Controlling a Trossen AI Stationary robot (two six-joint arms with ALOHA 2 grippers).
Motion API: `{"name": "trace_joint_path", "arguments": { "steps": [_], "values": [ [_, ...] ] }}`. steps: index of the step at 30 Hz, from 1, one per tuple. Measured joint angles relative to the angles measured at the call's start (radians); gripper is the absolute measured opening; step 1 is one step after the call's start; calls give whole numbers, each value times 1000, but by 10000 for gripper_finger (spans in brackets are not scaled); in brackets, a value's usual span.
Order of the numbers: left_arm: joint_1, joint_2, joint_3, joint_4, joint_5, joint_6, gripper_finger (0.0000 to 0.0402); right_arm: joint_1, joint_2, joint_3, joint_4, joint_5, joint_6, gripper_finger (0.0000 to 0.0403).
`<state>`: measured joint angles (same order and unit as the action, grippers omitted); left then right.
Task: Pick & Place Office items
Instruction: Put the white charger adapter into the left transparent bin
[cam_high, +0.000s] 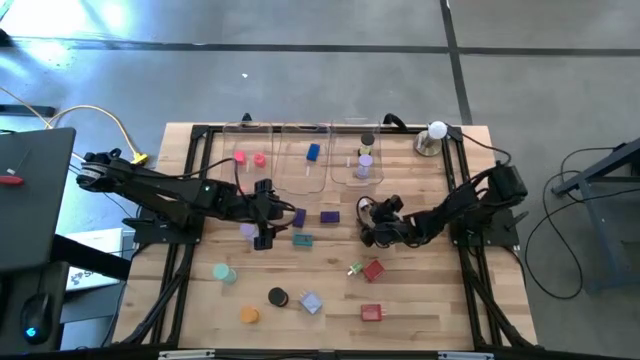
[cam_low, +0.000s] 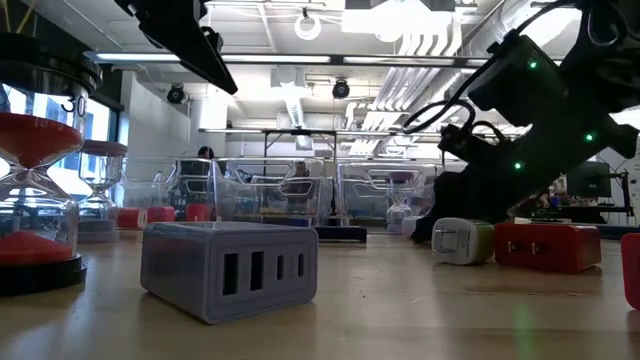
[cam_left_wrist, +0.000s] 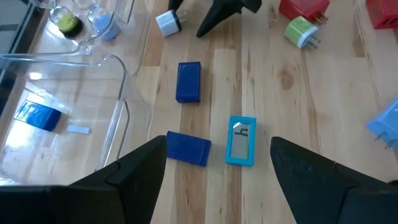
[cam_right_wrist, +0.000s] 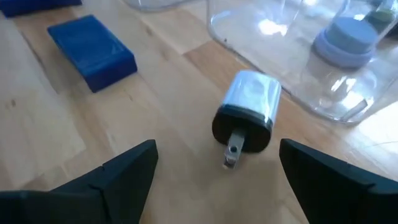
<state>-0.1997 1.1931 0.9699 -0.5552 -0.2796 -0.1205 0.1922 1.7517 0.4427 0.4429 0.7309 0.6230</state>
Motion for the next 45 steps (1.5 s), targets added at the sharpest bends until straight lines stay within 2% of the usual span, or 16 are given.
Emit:
{"name": "trace_joint_path", "arguments": {
  "steps": [7, 21, 33, 37, 41, 45],
  "values": [
    [0, 0, 0, 14, 0, 1, 279, 0, 66, -1, 132, 80, -89, 331],
    [0, 0, 0, 15, 0, -4, 279, -38, 73, -1, 163, 107, -181, 331],
    [0, 0, 0, 20, 0, -3, 279, -40, 73, -1, 186, 105, -238, 331],
    [0, 0, 0, 19, 0, -3, 279, -57, 73, -1, 192, 67, -236, 330],
    [0, 0, 0, 19, -1, -4, 279, -75, 72, -1, 206, 26, -235, 310],
    [0, 0, -2, 24, -1, -6, 279, -88, 72, -1, 209, -6, -235, 265]
  ]
}}
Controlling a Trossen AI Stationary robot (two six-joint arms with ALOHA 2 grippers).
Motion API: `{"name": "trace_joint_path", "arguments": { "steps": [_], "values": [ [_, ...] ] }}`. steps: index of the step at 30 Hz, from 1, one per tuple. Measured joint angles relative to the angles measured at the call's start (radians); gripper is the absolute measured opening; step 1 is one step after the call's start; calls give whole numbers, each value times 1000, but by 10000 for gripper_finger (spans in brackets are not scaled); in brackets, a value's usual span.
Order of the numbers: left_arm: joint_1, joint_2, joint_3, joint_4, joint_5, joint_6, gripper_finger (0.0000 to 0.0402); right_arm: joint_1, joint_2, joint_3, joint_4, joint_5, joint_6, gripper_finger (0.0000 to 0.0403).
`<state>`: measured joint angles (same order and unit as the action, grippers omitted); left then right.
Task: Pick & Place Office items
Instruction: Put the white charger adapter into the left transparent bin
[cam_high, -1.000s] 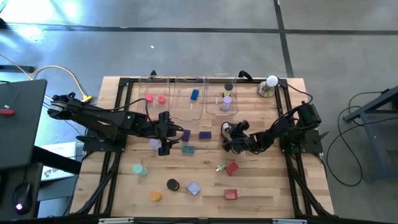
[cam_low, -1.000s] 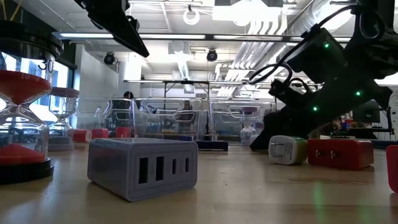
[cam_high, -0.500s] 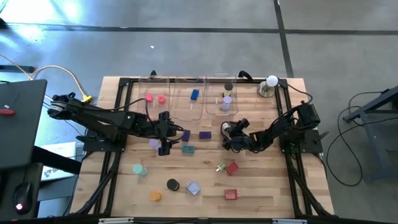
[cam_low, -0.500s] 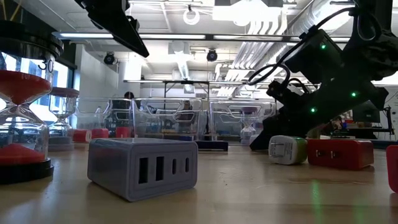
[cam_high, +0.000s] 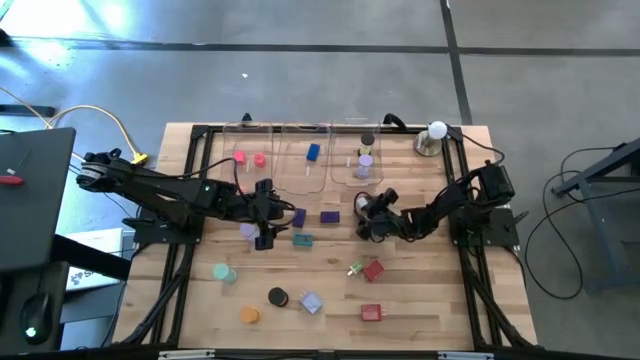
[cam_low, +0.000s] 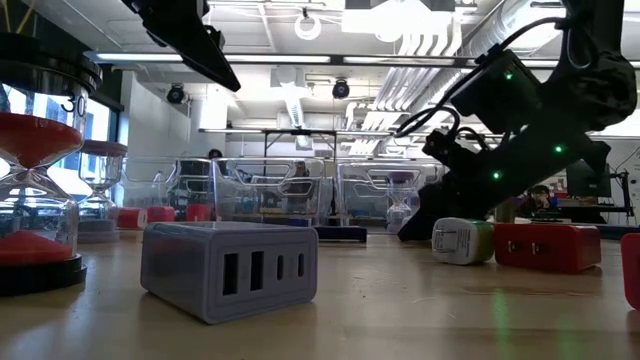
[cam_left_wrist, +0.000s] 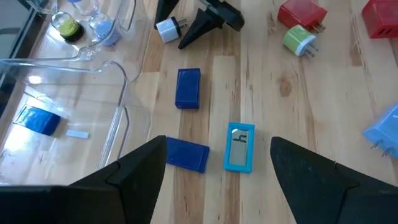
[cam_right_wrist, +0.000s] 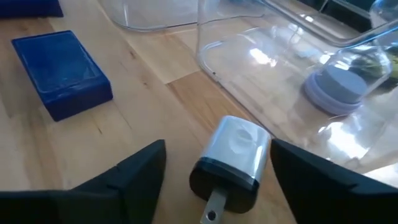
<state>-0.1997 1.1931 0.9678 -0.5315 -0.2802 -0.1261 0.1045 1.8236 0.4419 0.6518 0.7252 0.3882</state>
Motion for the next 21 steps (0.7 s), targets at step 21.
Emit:
{"name": "trace_joint_path", "arguments": {
  "steps": [21],
  "values": [
    [0, 0, -55, 97, 100, -7, 279, 56, -12, 0, 3, 9, -2, 128]
  ]
}}
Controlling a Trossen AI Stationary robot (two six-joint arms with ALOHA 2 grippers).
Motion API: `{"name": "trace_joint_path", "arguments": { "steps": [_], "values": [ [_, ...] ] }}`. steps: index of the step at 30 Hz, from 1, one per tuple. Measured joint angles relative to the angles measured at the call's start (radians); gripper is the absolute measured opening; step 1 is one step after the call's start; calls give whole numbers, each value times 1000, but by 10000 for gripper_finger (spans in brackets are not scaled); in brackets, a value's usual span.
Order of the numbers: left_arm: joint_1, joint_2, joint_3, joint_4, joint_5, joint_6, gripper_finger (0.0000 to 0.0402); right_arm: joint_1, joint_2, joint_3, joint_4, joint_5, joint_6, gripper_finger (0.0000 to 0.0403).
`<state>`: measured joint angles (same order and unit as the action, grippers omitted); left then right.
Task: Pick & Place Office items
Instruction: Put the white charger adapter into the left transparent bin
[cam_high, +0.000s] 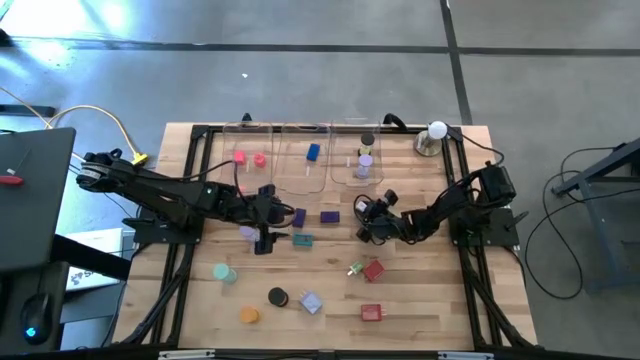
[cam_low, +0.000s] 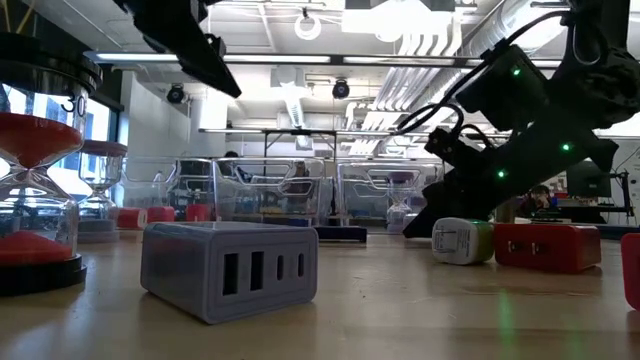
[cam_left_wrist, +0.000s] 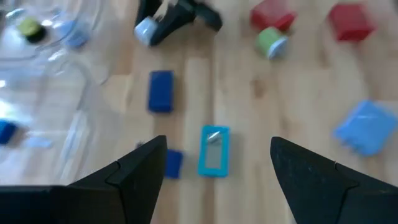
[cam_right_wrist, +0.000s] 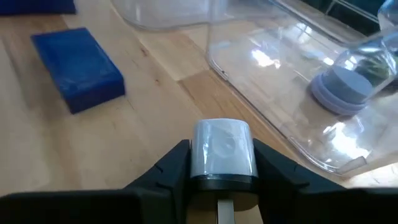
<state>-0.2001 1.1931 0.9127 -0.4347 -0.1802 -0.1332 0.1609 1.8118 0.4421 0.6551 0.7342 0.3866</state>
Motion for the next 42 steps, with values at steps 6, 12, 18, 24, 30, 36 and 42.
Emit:
{"name": "trace_joint_path", "arguments": {
  "steps": [6, 12, 18, 24, 30, 36, 42],
  "values": [
    [0, 0, 0, 35, 29, -42, 279, 41, -14, 19, 6, 2, 5, 124],
    [0, 29, 0, 44, 16, 11, 279, 60, -63, 41, -12, -113, 9, 124],
    [-1, 83, 0, 110, -12, 145, 279, 60, -137, 56, -20, -251, 13, 125],
    [-37, 144, 0, 263, -90, 358, 279, 29, -203, 103, -15, -468, 9, 125],
    [-77, 224, 0, 447, -170, 659, 279, 14, -226, 165, -21, -653, 13, 124],
    [-91, 310, 1, 622, -216, 803, 279, 14, -228, 212, -14, -711, 8, 126],
    [-92, 362, 0, 684, -218, 871, 279, 8, -228, 222, -3, -710, 5, 123]
  ]
}}
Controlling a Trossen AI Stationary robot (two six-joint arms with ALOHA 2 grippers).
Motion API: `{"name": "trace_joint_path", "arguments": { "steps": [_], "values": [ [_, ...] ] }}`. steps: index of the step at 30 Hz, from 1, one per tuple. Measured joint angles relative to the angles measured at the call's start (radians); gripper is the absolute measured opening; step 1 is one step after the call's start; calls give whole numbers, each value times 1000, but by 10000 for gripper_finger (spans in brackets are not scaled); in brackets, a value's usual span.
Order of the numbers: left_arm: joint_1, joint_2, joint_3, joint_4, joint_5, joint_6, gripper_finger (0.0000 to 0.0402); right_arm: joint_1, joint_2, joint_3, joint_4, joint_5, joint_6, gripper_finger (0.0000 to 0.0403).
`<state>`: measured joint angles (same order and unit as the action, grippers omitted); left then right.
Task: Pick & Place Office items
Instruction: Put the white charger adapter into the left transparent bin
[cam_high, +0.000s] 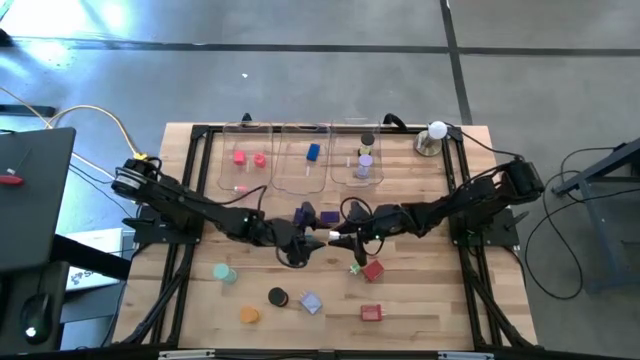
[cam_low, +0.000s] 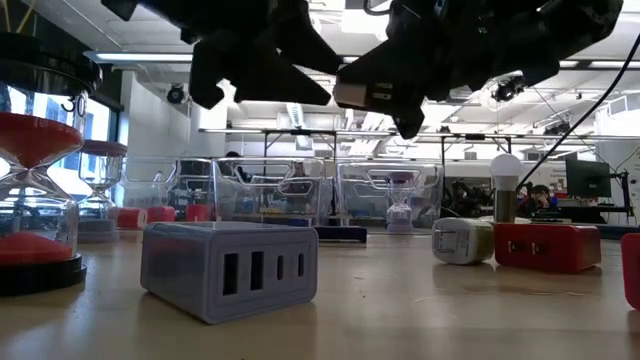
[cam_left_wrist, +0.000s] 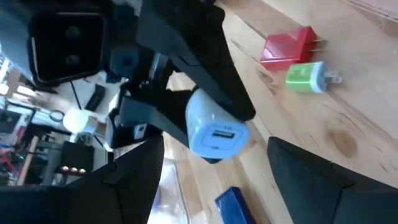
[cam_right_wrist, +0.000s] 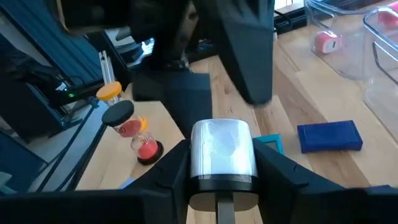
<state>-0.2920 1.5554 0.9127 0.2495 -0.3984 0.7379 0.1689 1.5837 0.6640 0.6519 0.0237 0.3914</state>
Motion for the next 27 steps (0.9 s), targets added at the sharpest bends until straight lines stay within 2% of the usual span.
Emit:
{"name": "trace_joint_path", "arguments": {
  "steps": [13, 27],
  "values": [
    [28, 70, 0, 186, 35, 72, 279, -14, 0, 0, 15, 0, 4, 125],
    [51, 113, 0, 243, 62, 82, 279, -15, 0, 0, 18, -1, 3, 124]
  ]
}}
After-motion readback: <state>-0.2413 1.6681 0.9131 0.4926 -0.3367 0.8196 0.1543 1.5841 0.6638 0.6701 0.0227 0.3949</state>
